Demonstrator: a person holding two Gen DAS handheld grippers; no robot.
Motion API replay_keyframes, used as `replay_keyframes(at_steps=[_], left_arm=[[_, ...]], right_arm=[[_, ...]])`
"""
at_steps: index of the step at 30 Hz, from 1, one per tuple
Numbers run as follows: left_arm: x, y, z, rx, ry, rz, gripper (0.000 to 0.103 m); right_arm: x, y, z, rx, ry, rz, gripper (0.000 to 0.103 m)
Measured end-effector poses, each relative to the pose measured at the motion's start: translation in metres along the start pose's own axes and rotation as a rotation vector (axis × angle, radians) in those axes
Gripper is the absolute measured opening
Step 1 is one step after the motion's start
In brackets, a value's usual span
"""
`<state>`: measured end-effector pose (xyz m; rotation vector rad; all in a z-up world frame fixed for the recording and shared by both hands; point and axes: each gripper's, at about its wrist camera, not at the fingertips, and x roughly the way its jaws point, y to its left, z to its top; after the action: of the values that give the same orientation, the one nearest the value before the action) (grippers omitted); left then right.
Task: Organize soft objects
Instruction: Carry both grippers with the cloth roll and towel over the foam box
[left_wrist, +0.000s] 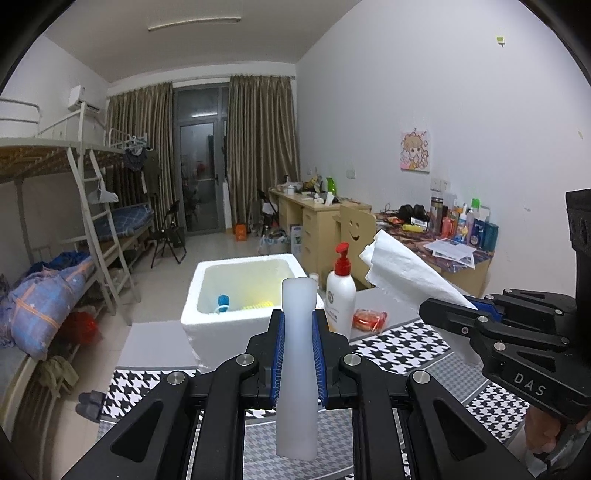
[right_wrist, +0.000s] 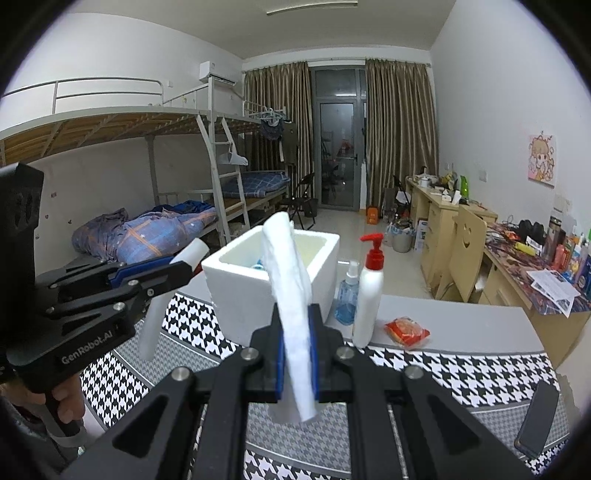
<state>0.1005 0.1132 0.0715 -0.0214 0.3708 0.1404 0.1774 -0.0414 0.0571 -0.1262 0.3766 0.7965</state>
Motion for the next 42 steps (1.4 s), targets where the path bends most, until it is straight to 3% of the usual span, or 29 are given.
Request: replay_keyframes(at_steps=[10,42], left_arm=[[0.002,0.011,0.01,-0.023,-0.031,0.023,0.016],[0.048,0.044,0.038,-0.065,-0.026,0.062,0.016]], right_arm=[[0.001,0.01,0.017,-0.014,-0.039,0.01,0.014],[0.057,0.001,0.053,0.024,0.01,0.011,0.014]])
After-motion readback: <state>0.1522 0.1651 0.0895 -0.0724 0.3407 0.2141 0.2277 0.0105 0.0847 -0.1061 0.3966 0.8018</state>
